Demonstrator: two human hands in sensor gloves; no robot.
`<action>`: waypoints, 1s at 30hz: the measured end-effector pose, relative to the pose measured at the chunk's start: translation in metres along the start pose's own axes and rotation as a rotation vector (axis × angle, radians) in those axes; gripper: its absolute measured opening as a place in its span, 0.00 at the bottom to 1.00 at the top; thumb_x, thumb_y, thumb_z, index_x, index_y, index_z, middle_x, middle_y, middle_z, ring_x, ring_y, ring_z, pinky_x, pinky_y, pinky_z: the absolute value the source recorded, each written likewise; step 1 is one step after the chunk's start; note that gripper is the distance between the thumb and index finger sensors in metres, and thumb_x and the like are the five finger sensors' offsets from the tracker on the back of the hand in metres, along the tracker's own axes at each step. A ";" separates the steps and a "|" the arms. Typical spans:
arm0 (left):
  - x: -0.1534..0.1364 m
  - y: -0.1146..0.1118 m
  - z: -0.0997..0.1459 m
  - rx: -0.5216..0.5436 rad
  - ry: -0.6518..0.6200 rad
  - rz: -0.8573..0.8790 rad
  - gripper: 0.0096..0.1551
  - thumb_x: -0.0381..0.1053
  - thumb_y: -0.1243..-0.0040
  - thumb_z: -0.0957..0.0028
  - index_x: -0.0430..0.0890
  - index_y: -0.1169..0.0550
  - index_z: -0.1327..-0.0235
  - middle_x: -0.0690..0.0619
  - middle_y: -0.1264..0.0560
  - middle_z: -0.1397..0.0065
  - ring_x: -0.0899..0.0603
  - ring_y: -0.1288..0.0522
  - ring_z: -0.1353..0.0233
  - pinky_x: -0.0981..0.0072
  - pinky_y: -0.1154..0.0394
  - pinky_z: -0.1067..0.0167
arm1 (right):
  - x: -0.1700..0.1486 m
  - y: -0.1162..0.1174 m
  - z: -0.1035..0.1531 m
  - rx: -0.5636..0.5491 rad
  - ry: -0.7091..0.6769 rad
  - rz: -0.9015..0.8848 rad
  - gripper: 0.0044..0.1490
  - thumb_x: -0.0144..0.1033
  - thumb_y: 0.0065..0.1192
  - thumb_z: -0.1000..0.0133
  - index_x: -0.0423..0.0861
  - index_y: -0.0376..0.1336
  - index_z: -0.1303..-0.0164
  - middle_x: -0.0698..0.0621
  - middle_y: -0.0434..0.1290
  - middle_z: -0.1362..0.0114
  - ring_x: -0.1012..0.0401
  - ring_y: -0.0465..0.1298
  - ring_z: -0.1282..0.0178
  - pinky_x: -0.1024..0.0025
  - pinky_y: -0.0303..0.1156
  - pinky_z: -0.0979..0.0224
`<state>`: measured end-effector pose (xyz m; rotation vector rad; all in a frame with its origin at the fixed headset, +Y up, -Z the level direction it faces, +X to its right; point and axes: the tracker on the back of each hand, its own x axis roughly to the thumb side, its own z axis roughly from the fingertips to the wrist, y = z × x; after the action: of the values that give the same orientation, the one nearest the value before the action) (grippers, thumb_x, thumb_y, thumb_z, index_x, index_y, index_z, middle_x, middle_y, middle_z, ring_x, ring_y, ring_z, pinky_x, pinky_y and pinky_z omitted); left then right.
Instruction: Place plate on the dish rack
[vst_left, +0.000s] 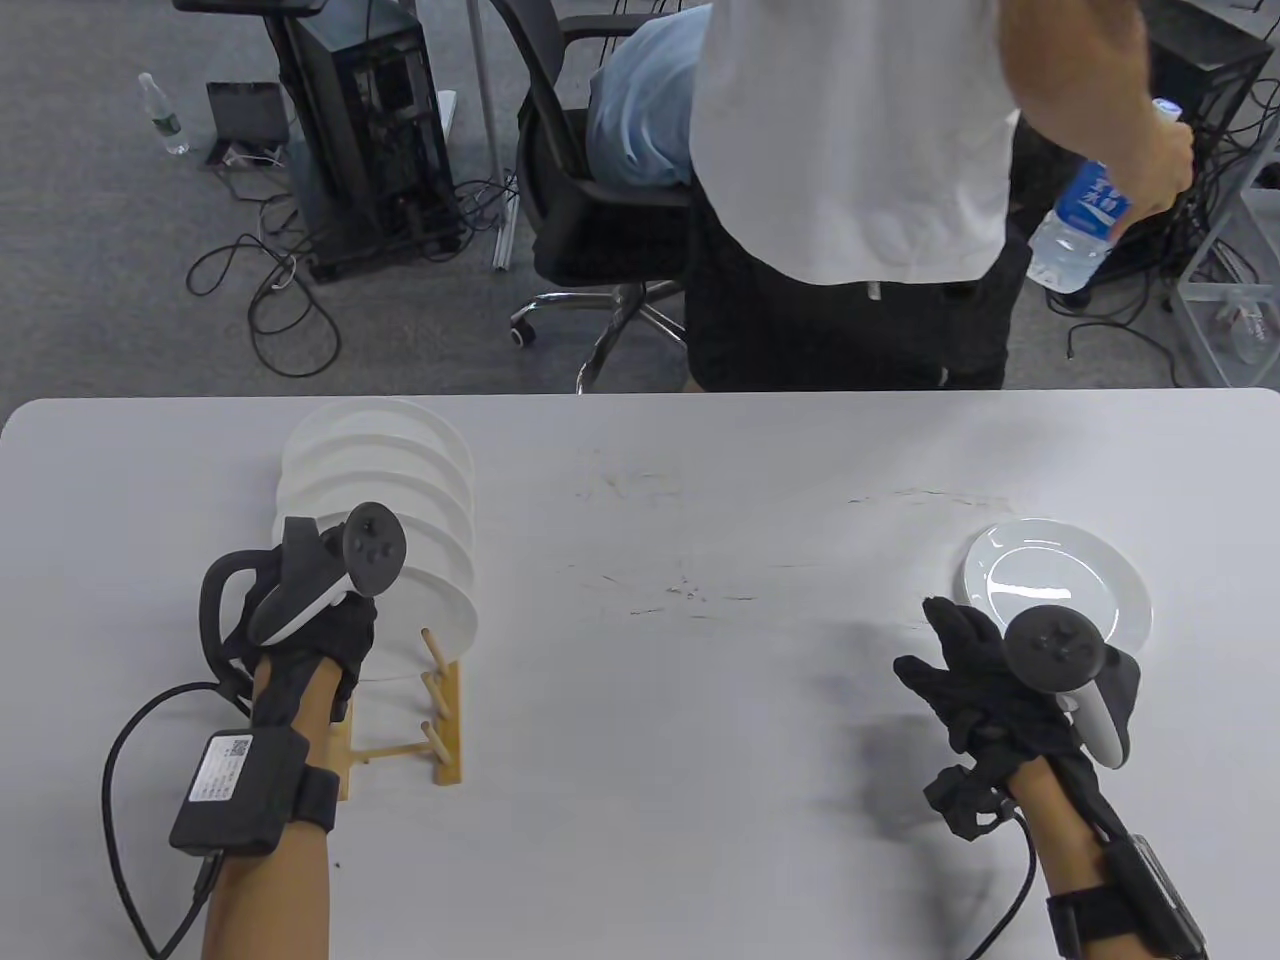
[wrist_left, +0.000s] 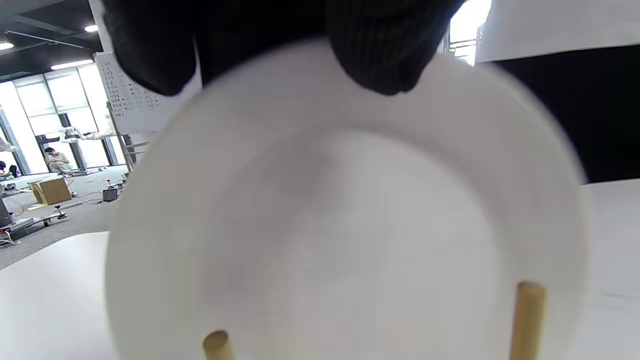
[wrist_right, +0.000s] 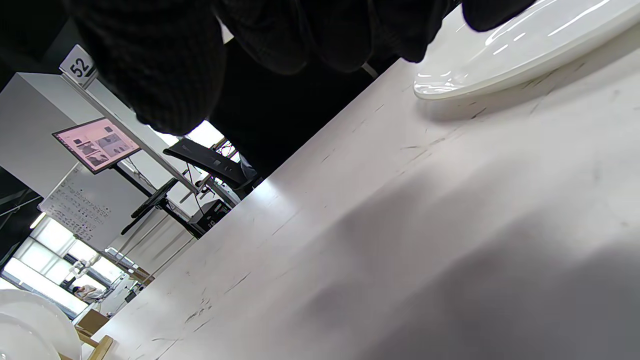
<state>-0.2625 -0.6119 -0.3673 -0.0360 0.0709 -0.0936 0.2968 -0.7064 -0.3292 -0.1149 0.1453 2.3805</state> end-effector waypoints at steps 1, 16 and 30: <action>0.004 0.004 0.005 -0.027 -0.003 0.000 0.32 0.45 0.40 0.46 0.52 0.27 0.24 0.43 0.33 0.18 0.27 0.31 0.22 0.32 0.33 0.31 | 0.000 0.000 0.000 0.004 0.003 -0.001 0.50 0.45 0.64 0.46 0.39 0.47 0.19 0.35 0.46 0.15 0.28 0.47 0.19 0.26 0.46 0.25; 0.110 -0.021 0.087 0.051 -0.260 0.554 0.49 0.70 0.47 0.48 0.53 0.41 0.14 0.42 0.51 0.11 0.21 0.55 0.16 0.23 0.51 0.27 | -0.006 0.002 -0.003 0.049 0.059 0.020 0.50 0.46 0.63 0.45 0.37 0.47 0.19 0.33 0.45 0.16 0.27 0.46 0.20 0.25 0.44 0.25; 0.126 -0.061 0.085 0.072 -0.325 0.493 0.50 0.73 0.48 0.51 0.53 0.39 0.16 0.43 0.46 0.13 0.22 0.51 0.16 0.24 0.48 0.27 | -0.043 -0.072 -0.048 -0.191 0.539 0.196 0.48 0.51 0.63 0.46 0.43 0.53 0.19 0.33 0.49 0.17 0.29 0.57 0.24 0.33 0.55 0.25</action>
<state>-0.1371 -0.6817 -0.2885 0.0393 -0.2493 0.4028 0.3795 -0.6901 -0.3766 -0.8688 0.1882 2.4979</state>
